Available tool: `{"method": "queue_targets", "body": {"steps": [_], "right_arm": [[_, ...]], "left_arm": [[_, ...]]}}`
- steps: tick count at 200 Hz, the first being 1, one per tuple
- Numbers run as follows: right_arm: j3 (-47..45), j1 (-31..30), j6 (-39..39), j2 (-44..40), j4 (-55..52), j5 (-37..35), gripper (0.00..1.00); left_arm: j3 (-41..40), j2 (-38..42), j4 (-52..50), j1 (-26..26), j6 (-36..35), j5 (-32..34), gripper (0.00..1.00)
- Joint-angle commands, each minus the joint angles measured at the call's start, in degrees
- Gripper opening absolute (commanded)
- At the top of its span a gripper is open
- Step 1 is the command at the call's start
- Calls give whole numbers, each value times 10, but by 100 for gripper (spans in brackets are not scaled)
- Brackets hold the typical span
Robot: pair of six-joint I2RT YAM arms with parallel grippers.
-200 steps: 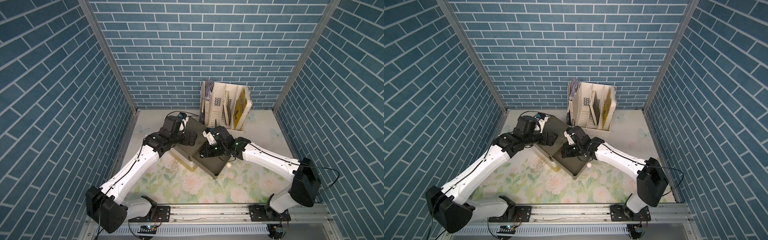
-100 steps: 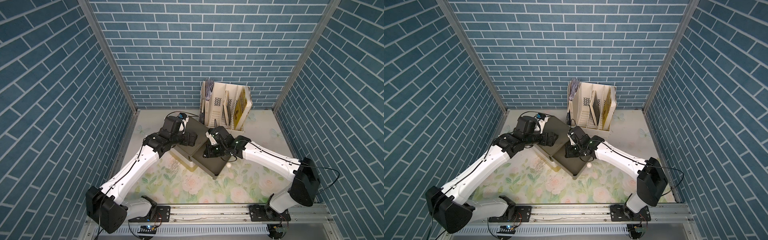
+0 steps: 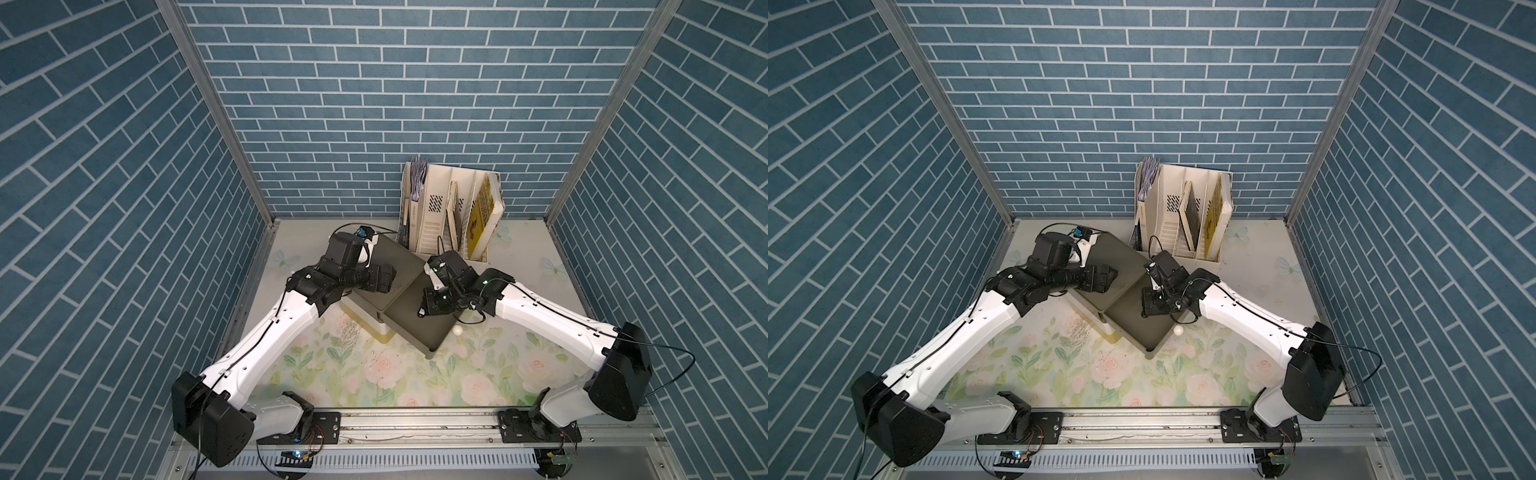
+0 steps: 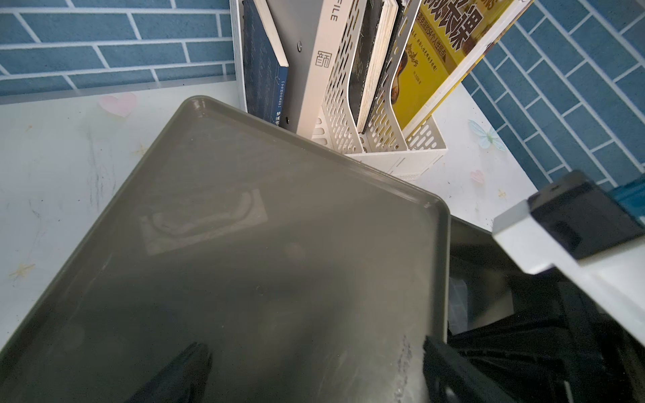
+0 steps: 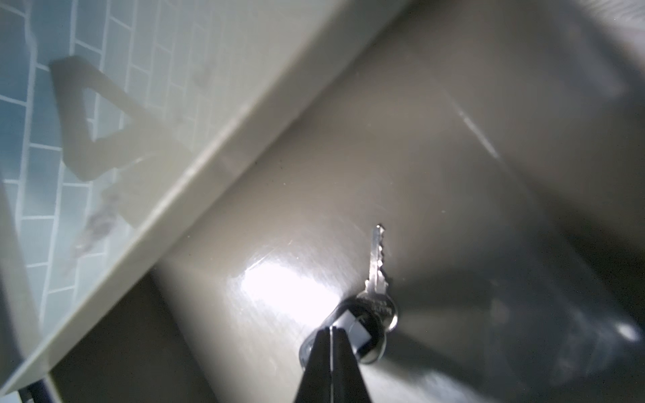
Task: Take the keys out of the drawer
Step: Pick up the key from the drawer.
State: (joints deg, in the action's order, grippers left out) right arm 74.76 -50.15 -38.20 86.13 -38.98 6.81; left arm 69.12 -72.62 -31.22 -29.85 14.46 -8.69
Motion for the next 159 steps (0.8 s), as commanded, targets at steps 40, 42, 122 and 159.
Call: {"method": "queue_targets", "body": {"steps": [40,42,122,159], "right_arm": [[86,4,22,-6,-95,-59,38],[85,4,22,-6,-97,-62,39],[68,5,36,20,-104,-52,47],[73,4,49,40,-110,-41,45]], "left_arm": [[-1,3,14,4,0,-22,100],[-1,4,15,4,0,-23,100],[-15,12,15,5,-2,-29,100],[-18,15,15,5,-1,-26,100]]}}
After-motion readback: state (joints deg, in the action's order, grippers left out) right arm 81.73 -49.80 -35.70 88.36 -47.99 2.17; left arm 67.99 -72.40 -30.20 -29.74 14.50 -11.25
